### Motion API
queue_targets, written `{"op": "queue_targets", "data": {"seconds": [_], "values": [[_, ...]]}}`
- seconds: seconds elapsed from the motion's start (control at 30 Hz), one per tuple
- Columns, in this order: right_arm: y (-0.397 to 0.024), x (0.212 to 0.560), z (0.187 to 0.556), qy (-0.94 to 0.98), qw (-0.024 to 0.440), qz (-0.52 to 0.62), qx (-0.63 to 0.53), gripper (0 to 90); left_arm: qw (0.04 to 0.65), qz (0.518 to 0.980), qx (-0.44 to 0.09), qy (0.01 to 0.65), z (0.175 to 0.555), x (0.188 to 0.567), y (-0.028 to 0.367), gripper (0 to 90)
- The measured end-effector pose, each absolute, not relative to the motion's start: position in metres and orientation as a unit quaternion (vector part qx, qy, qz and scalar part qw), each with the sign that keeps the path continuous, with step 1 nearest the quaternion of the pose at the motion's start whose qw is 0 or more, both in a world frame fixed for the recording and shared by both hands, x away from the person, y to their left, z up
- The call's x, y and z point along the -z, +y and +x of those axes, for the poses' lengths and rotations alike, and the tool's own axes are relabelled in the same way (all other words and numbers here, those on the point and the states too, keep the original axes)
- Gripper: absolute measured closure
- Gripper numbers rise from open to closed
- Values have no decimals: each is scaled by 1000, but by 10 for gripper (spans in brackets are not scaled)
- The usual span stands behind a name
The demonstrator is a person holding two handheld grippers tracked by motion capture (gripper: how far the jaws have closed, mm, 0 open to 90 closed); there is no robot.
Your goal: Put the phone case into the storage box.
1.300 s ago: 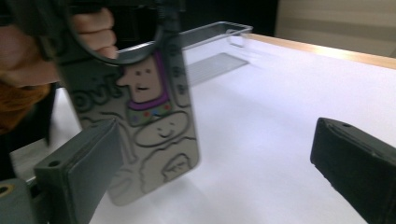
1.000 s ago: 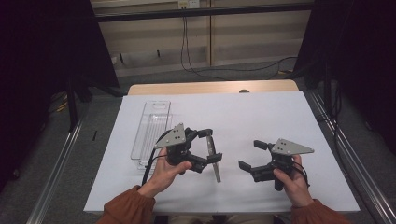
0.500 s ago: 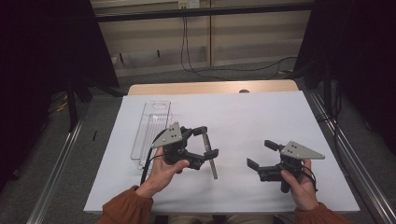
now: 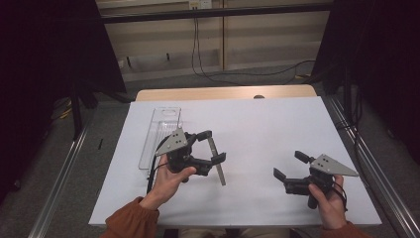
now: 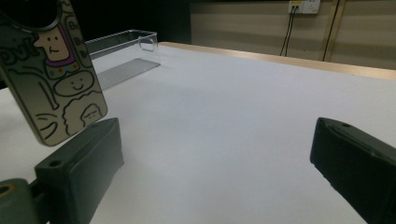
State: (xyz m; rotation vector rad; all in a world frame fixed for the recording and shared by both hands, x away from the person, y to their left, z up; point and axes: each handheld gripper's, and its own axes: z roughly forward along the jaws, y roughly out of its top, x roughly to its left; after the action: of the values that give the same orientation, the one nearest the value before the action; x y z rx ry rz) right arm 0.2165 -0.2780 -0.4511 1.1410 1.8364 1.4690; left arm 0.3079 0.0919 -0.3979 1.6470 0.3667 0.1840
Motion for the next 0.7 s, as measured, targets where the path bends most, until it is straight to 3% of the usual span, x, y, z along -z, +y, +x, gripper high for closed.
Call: {"op": "queue_targets", "data": {"seconds": [0.7], "values": [[-303,455,195,648,307,462,-522,0,653,723,-112,197,312,389,106,127]]}}
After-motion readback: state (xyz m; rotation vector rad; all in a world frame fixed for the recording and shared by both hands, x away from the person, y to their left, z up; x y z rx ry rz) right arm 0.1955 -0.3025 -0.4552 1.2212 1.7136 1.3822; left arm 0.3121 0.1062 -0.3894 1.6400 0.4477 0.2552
